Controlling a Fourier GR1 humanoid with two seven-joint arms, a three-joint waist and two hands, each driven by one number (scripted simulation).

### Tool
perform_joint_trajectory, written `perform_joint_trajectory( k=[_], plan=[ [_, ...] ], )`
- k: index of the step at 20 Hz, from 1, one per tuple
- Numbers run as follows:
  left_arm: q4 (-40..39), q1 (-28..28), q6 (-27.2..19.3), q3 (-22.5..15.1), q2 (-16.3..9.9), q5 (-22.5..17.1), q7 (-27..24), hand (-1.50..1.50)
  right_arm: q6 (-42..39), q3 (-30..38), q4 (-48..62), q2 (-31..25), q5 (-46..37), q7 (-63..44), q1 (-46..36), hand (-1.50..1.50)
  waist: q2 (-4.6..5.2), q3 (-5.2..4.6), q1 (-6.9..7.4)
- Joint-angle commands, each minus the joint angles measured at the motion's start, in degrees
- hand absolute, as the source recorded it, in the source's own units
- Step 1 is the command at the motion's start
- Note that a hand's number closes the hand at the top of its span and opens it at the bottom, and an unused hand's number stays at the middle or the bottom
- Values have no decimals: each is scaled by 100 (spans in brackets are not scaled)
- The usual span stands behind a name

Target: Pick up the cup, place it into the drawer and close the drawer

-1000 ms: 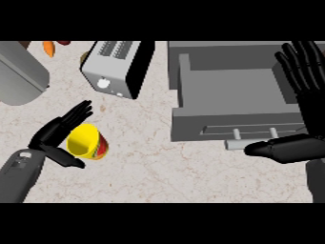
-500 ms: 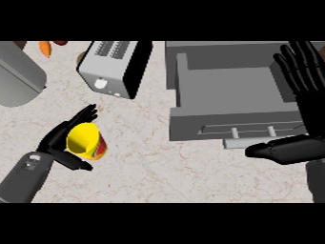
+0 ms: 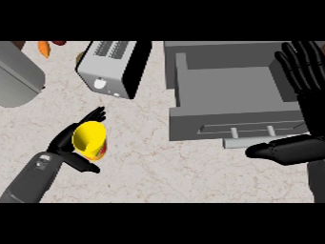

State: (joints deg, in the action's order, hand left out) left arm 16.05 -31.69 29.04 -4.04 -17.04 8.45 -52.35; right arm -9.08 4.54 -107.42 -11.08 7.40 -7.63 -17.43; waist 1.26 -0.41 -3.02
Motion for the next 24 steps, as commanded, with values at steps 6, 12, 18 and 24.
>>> perform_joint_trajectory(
  k=[6,12,18,24],
  plan=[
    [-188,-28,1311,-158,338,-48,-742,-150,16,102,24,-84,79,-199,-229,-150,9,-6,6],
    [336,64,783,-96,263,-171,-1452,150,-167,253,104,-227,123,-5,108,-150,-20,4,65],
    [311,99,-706,386,560,-462,-1790,150,-150,181,63,-155,60,96,128,-150,-23,7,80],
    [400,347,-2536,2006,738,-1793,-1423,150,-98,342,-46,-216,136,-11,174,-150,-89,18,255]
  ],
)
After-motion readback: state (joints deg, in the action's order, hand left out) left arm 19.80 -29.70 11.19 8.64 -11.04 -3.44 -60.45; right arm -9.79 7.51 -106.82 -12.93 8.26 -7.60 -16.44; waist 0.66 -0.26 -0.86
